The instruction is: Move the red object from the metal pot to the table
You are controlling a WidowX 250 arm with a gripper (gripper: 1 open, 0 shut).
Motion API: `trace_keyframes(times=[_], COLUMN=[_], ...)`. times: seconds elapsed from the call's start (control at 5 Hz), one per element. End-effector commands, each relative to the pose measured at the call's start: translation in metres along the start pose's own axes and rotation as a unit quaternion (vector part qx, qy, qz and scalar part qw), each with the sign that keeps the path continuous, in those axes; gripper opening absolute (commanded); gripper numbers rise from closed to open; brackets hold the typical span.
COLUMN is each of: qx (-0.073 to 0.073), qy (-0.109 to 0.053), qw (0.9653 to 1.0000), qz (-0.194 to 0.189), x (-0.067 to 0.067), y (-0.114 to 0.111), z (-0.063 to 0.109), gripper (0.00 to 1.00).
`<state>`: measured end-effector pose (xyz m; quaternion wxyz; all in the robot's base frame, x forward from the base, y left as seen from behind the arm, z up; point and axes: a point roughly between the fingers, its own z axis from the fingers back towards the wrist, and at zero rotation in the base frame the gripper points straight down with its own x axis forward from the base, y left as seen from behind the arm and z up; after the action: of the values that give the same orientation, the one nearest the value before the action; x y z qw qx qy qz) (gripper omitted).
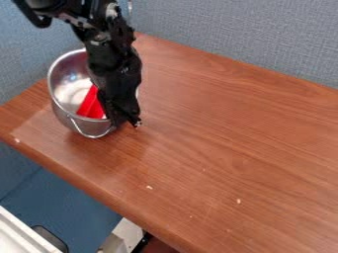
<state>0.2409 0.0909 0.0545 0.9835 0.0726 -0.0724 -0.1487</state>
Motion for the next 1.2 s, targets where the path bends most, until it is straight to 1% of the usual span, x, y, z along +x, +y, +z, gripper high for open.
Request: trace_keyframes(times=[0.0,0.2,0.4,0.6,0.8,1.0], qx=[-0.009,-0.01,-0.004,-0.018,-0.015,-0.015], qy=[-0.019,-0.026,-0.032,-0.035,-0.036,-0.038], qw=[0.9992,0.9978,0.9973,0.9975,0.998,0.9972], qz=[-0.035,-0.061,-0.065,-0.058,-0.049,-0.063], x=[0.012,0.023,0.026,0.016,0.001,0.002], y=[-0.01,-0.018,-0.032,-0.032,-0.032,-0.027], z=[0.004,0.006,0.01,-0.002,-0.005,0.001], gripper=[0.0,0.0,0.0,0.0,0.0,0.0])
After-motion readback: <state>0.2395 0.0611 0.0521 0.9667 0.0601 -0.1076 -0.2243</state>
